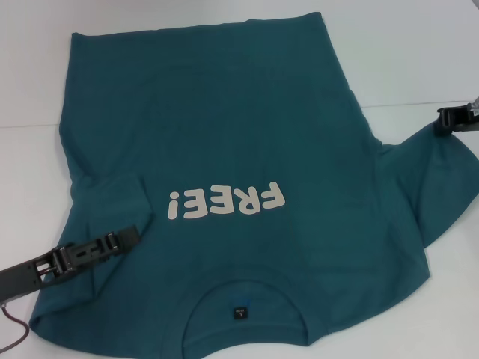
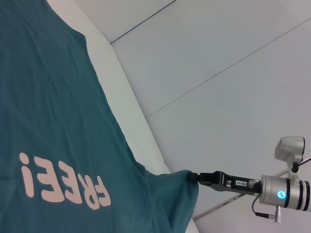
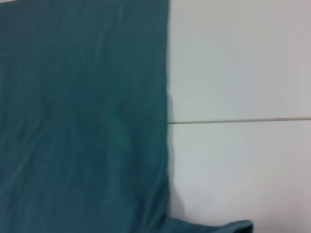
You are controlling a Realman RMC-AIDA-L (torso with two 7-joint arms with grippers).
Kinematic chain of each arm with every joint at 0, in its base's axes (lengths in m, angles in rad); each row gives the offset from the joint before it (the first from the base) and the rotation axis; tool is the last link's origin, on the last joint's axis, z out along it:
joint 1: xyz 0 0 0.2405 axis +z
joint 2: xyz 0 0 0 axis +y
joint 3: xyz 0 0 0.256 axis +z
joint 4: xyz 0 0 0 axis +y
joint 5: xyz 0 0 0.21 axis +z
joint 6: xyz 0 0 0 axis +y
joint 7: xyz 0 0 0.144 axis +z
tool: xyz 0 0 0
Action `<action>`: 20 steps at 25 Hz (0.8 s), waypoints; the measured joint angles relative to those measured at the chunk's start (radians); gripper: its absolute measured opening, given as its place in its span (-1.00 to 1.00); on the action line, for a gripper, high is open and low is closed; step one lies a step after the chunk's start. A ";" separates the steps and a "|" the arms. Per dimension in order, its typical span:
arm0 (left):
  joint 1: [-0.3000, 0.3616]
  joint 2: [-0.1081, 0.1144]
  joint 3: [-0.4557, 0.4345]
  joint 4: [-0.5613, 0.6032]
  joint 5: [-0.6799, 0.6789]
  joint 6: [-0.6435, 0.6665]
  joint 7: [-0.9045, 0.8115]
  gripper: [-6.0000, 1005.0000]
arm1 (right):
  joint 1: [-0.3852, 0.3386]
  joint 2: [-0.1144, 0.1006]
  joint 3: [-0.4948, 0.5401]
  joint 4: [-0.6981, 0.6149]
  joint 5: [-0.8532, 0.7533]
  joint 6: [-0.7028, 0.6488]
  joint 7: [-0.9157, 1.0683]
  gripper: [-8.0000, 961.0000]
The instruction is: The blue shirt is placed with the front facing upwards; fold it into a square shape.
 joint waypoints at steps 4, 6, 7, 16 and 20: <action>0.000 0.000 0.000 0.000 0.000 -0.003 0.000 0.22 | 0.011 0.008 -0.028 0.004 -0.001 -0.026 0.000 -0.95; 0.000 0.000 0.000 0.000 0.000 -0.005 0.000 0.22 | 0.018 0.014 -0.047 -0.002 -0.001 -0.051 0.000 -0.95; 0.000 0.000 0.000 0.000 0.000 -0.005 0.000 0.22 | 0.022 0.016 -0.055 -0.009 -0.001 -0.069 0.000 -0.95; 0.001 0.000 -0.011 -0.008 -0.001 -0.008 0.000 0.22 | 0.075 0.043 -0.157 -0.052 -0.002 -0.186 0.000 -0.95; 0.001 0.000 -0.012 -0.009 -0.006 -0.009 0.000 0.22 | 0.100 0.061 -0.192 -0.042 -0.012 -0.187 0.000 -0.95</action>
